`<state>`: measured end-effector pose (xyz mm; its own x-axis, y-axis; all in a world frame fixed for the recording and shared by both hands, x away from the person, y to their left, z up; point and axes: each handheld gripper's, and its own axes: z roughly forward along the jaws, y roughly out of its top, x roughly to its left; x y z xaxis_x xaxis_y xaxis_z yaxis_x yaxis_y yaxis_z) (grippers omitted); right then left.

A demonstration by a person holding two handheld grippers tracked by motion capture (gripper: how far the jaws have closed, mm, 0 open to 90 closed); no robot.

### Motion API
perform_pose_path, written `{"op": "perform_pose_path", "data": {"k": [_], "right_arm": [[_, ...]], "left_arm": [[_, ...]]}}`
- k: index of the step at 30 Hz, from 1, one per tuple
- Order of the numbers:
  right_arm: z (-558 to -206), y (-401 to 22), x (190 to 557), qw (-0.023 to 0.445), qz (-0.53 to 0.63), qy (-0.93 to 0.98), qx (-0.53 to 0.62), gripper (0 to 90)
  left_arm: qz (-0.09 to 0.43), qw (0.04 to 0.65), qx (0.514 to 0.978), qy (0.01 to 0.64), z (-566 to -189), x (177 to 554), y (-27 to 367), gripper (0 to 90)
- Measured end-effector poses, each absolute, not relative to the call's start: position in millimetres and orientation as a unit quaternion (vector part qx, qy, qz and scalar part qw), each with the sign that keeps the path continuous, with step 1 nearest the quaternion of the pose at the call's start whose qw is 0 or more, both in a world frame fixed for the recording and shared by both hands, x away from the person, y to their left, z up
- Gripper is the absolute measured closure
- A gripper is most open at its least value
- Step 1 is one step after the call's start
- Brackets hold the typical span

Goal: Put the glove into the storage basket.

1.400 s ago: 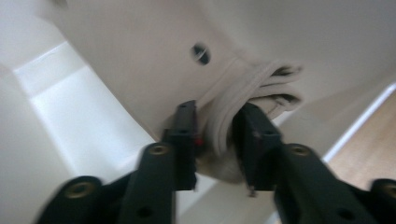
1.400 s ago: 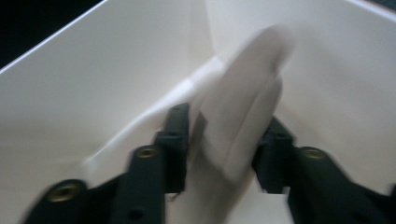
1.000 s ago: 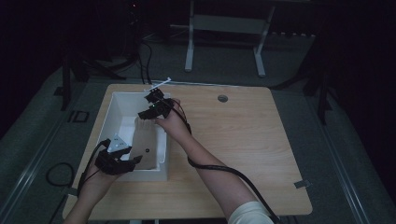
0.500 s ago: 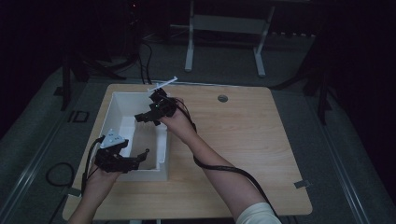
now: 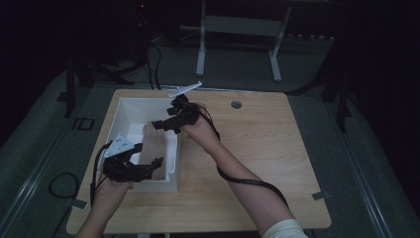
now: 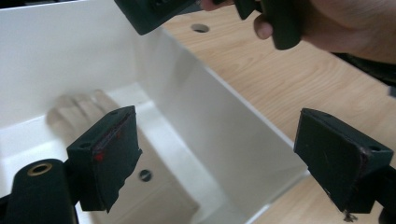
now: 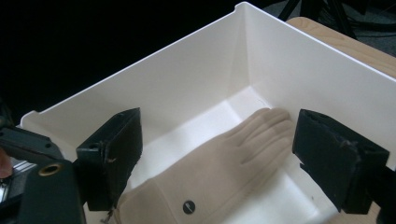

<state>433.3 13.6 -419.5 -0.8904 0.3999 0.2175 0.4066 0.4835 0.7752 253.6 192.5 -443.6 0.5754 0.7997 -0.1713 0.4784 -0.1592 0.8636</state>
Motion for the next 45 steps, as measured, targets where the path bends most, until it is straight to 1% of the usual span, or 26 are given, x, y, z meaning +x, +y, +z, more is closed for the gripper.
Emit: {"op": "perform_pose_path", "data": {"k": [3, 14, 16, 21, 27, 33, 36, 45], "right_arm": [[-419, 5, 432, -0.003, -0.452, -0.861, -0.233, 16.0], [-412, -36, 429, -0.019, -0.460, -0.853, -0.245, 16.0], [-411, -45, 427, -0.019, -0.463, -0.850, -0.248, 16.0], [-408, -62, 424, -0.027, -0.469, -0.846, -0.251, 16.0], [-407, -96, 418, -0.039, -0.473, -0.842, -0.258, 16.0], [-416, -122, 416, -0.042, -0.471, -0.838, -0.271, 16.0], [-423, -133, 414, -0.049, -0.466, -0.841, -0.272, 16.0], [-446, -161, 403, -0.049, -0.459, -0.842, -0.279, 15.8]], "left_arm": [[0.169, 0.485, 0.748, 0.421, -439, 251, 185, 14.5], [0.157, 0.499, 0.763, 0.380, -425, 247, 156, 14.5], [0.164, 0.503, 0.764, 0.371, -422, 246, 147, 14.5], [0.159, 0.510, 0.767, 0.356, -419, 245, 135, 14.5], [0.141, 0.509, 0.781, 0.334, -420, 248, 113, 14.4], [0.128, 0.513, 0.790, 0.311, -425, 248, 95, 14.5], [0.132, 0.509, 0.799, 0.291, -427, 244, 83, 14.5], [0.109, 0.501, 0.819, 0.258, -440, 239, 56, 14.5]]}}
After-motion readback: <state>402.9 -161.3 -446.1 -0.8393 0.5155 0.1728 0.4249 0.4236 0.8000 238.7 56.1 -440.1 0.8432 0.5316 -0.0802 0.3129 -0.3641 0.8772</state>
